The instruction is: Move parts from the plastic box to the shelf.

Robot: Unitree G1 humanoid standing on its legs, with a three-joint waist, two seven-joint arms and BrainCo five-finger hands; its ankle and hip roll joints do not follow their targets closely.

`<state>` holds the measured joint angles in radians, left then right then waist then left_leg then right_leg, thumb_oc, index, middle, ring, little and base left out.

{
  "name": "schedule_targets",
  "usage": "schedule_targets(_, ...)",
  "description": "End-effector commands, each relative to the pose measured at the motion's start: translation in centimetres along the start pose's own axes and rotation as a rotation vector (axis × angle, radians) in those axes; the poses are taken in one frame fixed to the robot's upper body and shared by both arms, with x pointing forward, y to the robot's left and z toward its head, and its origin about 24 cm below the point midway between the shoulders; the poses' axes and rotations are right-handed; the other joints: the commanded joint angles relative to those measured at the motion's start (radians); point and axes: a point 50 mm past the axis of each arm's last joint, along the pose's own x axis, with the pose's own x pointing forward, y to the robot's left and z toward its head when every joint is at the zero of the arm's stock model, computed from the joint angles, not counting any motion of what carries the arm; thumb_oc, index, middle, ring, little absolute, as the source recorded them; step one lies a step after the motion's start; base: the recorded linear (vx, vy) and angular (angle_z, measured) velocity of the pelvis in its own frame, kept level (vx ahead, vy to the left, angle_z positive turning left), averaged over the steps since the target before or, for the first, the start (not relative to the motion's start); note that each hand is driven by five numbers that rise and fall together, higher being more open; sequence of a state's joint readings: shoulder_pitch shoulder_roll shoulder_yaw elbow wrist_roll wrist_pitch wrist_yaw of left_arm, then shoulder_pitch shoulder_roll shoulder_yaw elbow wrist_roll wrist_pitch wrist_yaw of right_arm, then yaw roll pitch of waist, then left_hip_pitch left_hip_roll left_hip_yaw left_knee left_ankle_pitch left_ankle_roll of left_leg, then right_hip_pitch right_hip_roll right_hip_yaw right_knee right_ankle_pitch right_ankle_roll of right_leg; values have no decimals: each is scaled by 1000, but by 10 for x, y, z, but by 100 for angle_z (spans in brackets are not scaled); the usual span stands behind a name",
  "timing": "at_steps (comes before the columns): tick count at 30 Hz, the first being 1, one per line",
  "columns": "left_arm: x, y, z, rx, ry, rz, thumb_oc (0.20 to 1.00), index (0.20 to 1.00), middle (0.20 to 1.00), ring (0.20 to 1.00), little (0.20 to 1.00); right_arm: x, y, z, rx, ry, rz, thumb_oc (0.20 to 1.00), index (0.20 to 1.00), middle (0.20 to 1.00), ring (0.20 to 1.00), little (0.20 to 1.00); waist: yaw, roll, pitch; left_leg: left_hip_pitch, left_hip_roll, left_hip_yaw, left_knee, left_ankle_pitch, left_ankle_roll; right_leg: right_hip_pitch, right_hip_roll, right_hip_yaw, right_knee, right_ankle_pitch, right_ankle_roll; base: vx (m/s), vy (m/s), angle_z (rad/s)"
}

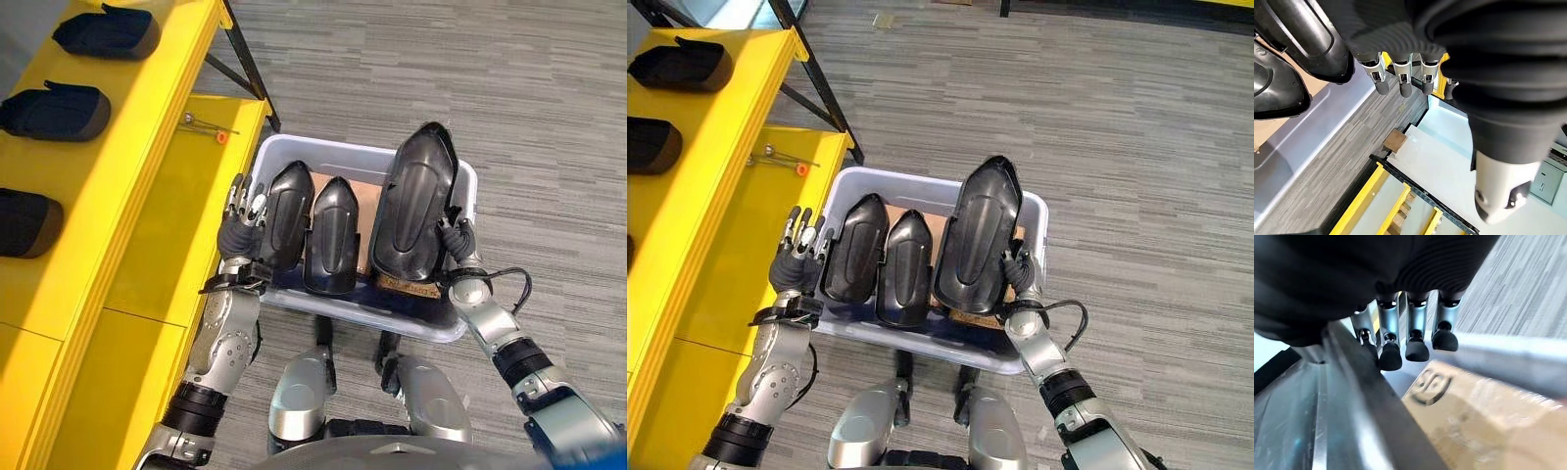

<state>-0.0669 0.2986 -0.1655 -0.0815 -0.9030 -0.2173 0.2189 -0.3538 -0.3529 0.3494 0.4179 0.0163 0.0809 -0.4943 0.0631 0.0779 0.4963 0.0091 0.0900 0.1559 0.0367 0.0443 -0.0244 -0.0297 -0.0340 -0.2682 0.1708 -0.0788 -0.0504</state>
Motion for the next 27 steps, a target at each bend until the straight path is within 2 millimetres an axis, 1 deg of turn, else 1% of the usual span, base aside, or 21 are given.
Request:
schedule_targets(1, -4, -5, 13, 75, -52, -24, 1000, 1000, 1000, 1000, 1000, -5, 14, 34, 77, -167, 123, 200, 200, 200, 200, 200, 27, -18, -52, -24, 40, -33, 36, 10, -31, 39, -120, -30, 90, -42, 71, 1, -141, -3)
schedule_targets(4, -10, 7, 7, 65, -23, 46, 1000, 1000, 1000, 1000, 1000, -11, 23, 34, 64, -179, 205, 200, 200, 200, 200, 200, 39, -14, -72, -27, 42, -59, 51, 15, -38, 50, -102, -44, 128, -73, 48, -10, -160, 2)
schedule_targets(5, -10, 8, 7, 65, -19, 56, 1000, 1000, 1000, 1000, 1000, -12, 24, 34, 62, -181, 214, 200, 200, 200, 200, 200, 40, -14, -73, -28, 43, -63, 52, 16, -39, 50, -100, -46, 132, -77, 46, -38, -193, 5)
schedule_targets(6, -14, 15, 3, 52, -2, 93, 1000, 1000, 1000, 1000, 1000, -13, 28, 36, 51, -191, 250, 200, 200, 200, 200, 200, 48, -11, -78, -33, 50, -77, 56, 25, -46, 52, -92, -53, 155, -93, 35, -35, -145, 6)
schedule_targets(7, -16, 18, 1, 41, 6, 109, 1000, 1000, 1000, 1000, 1000, -14, 31, 37, 48, -194, 266, 200, 200, 200, 200, 200, 53, -7, -79, -37, 58, -84, 53, 36, -52, 52, -88, -57, 168, -102, 29, -67, -216, 13)
schedule_targets(8, -21, 24, -5, 8, 44, 124, 1000, 1000, 1000, 1000, 1000, -16, 37, 40, 41, -205, 298, 200, 200, 200, 200, 200, 67, 0, -83, -46, 83, -94, 33, 70, -69, 57, -80, -70, 187, -120, 23, -59, -166, 17)
schedule_targets(9, -25, 27, -7, 1, 61, 130, 1000, 1000, 1000, 1000, 1000, -17, 39, 42, 40, -211, 309, 200, 200, 200, 200, 200, 71, 3, -85, -46, 99, -86, 19, 89, -77, 60, -80, -80, 196, -125, 24, -71, -159, 17)
schedule_targets(10, -27, 29, -9, 5, 75, 129, 1000, 1000, 1000, 1000, 1000, -18, 41, 43, 41, -215, 311, 200, 200, 200, 200, 200, 70, 3, -88, -48, 114, -63, 9, 103, -83, 64, -80, -96, 197, -128, 24, -81, -109, 13)
schedule_targets(11, -29, 31, -13, 17, 95, 120, 1000, 1000, 1000, 1000, 1000, -20, 43, 44, 46, -216, 309, 200, 200, 200, 200, 200, 65, 0, -92, -45, 137, -11, -1, 119, -91, 72, -87, -122, 197, -134, 25, -139, -149, 23)
schedule_targets(12, -29, 30, -19, 29, 121, 89, 1000, 1000, 1000, 1000, 1000, -23, 44, 45, 60, -210, 289, 200, 200, 200, 200, 200, 43, -10, -106, -35, 169, 102, 5, 132, -114, 90, -98, -164, 179, -145, 32, -171, -130, 54)
schedule_targets(13, -29, 30, -21, 29, 126, 78, 1000, 1000, 1000, 1000, 1000, -23, 45, 46, 65, -212, 285, 200, 200, 200, 200, 200, 32, -13, -111, -31, 178, 143, 21, 132, -117, 94, -102, -182, 170, -142, 32, -150, -85, 121)
schedule_targets(14, -28, 29, -21, 28, 123, 72, 1000, 1000, 1000, 1000, 1000, -24, 45, 46, 66, -214, 287, 200, 200, 200, 200, 200, 27, -15, -115, -28, 182, 161, 31, 127, -117, 96, -104, -190, 164, -140, 32, -144, 11, 167)
schedule_targets(16, -25, 27, -21, 18, 109, 68, 1000, 1000, 1000, 1000, 1000, -23, 45, 50, 68, -236, 313, 200, 200, 200, 200, 200, 16, -30, -132, -10, 177, 183, 95, 78, -102, 89, -118, -199, 152, -125, 34, -151, 39, 118)
schedule_targets(17, -24, 26, -20, 17, 104, 67, 1000, 1000, 1000, 1000, 1000, -23, 45, 52, 70, -242, 321, 200, 200, 200, 200, 200, 14, -40, -136, -12, 180, 183, 166, 57, -96, 88, -122, -197, 147, -121, 29, -168, 87, 22)
schedule_targets(18, -21, 22, -20, 23, 96, 62, 1000, 1000, 1000, 1000, 1000, -22, 45, 56, 76, -250, 336, 200, 200, 200, 200, 200, 9, -54, -146, -7, 171, 199, 220, 20, -81, 91, -137, -202, 133, -109, 31, -185, 176, 4)
schedule_targets(19, -16, 17, -23, 54, 94, 34, 1000, 1000, 1000, 1000, 1000, -23, 45, 55, 133, -212, 372, 200, 200, 200, 200, 200, -7, -66, -168, 31, 154, 243, 200, -19, -63, 94, -141, -211, 120, -97, 43, -145, 217, 7)
schedule_targets(20, -14, 14, -25, 73, 95, 19, 1000, 1000, 1000, 1000, 1000, -24, 46, 54, 141, -207, 373, 200, 200, 200, 200, 200, -13, -63, -177, 46, 141, 259, 160, -26, -59, 94, -142, -219, 116, -90, 51, -58, 294, 39)
schedule_targets(21, -12, 9, -30, 118, 97, -7, 1000, 1000, 1000, 1000, 1000, -29, 51, 53, 154, -219, 372, 200, 200, 200, 200, 200, -21, -53, -195, 78, 107, 286, 66, -27, -53, 95, -142, -236, 112, -77, 67, 25, 274, 103)
schedule_targets(23, -9, 1, -37, 152, 105, -26, 1000, 1000, 1000, 1000, 1000, -33, 60, 52, 174, -207, 384, 200, 200, 200, 200, 200, -23, -46, -212, 105, 85, 288, 2, -15, -52, 105, -141, -242, 101, -63, 80, 41, 284, 108)
schedule_targets(24, -7, -3, -41, 171, 109, -30, 1000, 1000, 1000, 1000, 1000, -36, 65, 52, 184, -202, 395, 200, 200, 200, 200, 200, -20, -43, -223, 116, 72, 278, -25, -10, -46, 112, -140, -239, 87, -54, 88, 46, 258, 44)
schedule_targets(27, 0, -8, -46, 212, 101, -16, 1000, 1000, 1000, 1000, 1000, -39, 76, 57, 179, -203, 437, 200, 200, 200, 200, 200, -13, -41, -241, 133, 50, 258, -74, -5, -31, 130, -144, -234, 50, -29, 112, 60, 326, 31)
